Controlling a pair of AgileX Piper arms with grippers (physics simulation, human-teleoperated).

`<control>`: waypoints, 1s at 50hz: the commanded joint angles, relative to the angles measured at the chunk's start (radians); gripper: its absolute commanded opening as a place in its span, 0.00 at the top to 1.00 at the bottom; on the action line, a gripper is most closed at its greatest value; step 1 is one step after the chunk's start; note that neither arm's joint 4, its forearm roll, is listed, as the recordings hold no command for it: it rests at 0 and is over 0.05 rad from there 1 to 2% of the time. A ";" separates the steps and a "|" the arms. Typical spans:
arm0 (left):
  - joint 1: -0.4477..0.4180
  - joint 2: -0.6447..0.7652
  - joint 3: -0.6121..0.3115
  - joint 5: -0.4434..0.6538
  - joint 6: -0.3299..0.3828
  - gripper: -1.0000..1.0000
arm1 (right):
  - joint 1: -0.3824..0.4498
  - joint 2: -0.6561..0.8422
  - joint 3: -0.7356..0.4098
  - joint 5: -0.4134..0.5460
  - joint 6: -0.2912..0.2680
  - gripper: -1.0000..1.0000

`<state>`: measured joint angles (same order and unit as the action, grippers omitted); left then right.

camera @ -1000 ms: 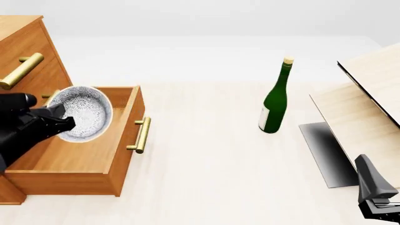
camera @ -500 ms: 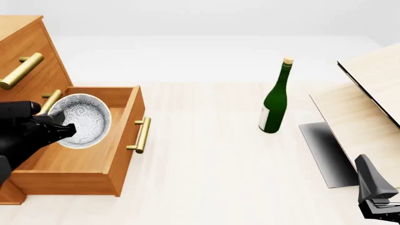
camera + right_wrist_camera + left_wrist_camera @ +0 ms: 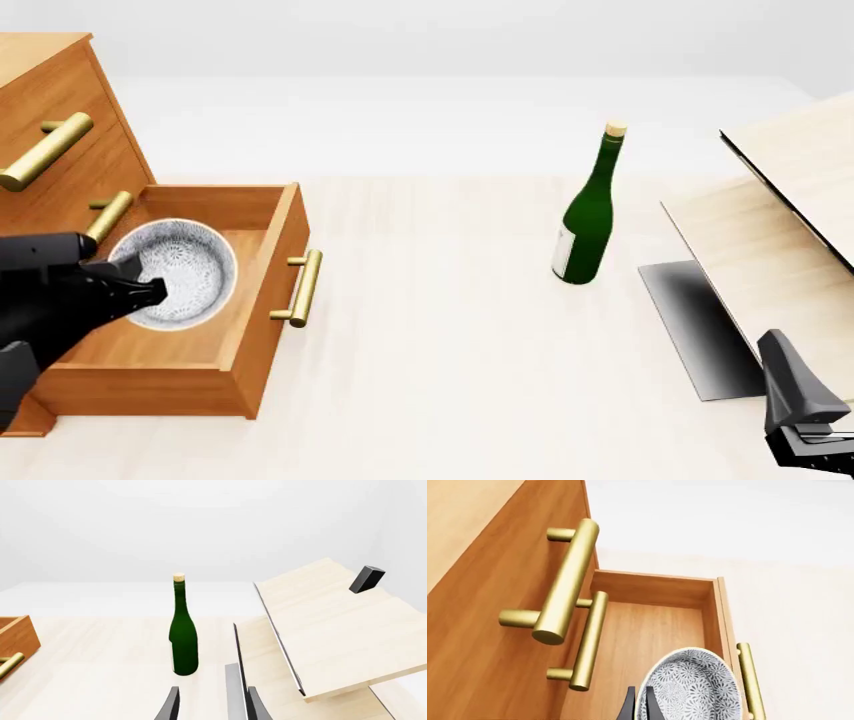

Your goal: Put the bowl in the bottom drawer of the cabinet and close it.

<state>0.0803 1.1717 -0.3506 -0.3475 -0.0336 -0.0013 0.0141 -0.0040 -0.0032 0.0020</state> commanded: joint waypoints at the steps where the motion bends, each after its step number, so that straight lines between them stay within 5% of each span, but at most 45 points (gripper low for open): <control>1: 0.011 0.033 0.010 -0.032 0.011 1.00 | 0.000 0.000 0.000 0.000 0.000 0.00; 50: 0.048 0.216 0.036 -0.170 0.015 1.00 | 0.000 0.000 0.000 0.000 0.000 0.00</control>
<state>0.1231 1.3599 -0.3136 -0.4933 -0.0205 -0.0013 0.0141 -0.0040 -0.0032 0.0020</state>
